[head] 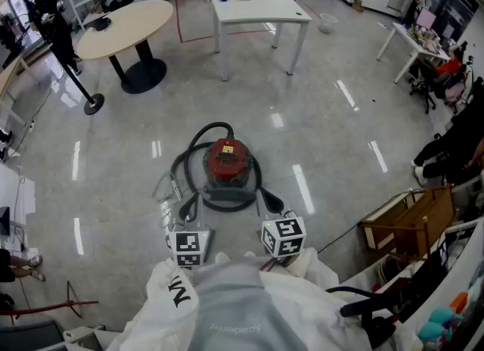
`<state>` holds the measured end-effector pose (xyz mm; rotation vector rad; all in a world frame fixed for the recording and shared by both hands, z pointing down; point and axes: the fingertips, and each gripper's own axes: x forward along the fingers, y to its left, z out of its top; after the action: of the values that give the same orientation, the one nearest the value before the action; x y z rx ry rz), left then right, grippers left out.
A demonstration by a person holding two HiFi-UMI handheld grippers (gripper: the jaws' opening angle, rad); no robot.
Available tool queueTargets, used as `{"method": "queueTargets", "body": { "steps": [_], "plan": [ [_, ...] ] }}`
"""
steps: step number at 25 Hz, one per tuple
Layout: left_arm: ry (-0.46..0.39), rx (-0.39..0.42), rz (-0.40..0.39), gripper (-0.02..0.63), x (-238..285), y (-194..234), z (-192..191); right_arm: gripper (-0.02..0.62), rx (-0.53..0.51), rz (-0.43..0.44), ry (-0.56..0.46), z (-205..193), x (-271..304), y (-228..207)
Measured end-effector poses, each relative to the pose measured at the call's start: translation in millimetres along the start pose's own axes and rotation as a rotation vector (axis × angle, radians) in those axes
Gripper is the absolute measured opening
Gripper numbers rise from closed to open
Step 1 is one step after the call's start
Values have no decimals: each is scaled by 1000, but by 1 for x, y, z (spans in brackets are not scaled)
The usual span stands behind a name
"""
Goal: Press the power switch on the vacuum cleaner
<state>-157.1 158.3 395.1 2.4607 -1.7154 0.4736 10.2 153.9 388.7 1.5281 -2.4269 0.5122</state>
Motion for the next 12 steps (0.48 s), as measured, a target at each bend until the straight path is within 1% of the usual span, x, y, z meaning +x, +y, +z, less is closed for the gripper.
{"method": "queueTargets", "body": {
  "steps": [12],
  "plan": [
    [0,-15,-1,0,-8,5,-6,0,-5,-5,2,-2,-1,9]
  ]
}}
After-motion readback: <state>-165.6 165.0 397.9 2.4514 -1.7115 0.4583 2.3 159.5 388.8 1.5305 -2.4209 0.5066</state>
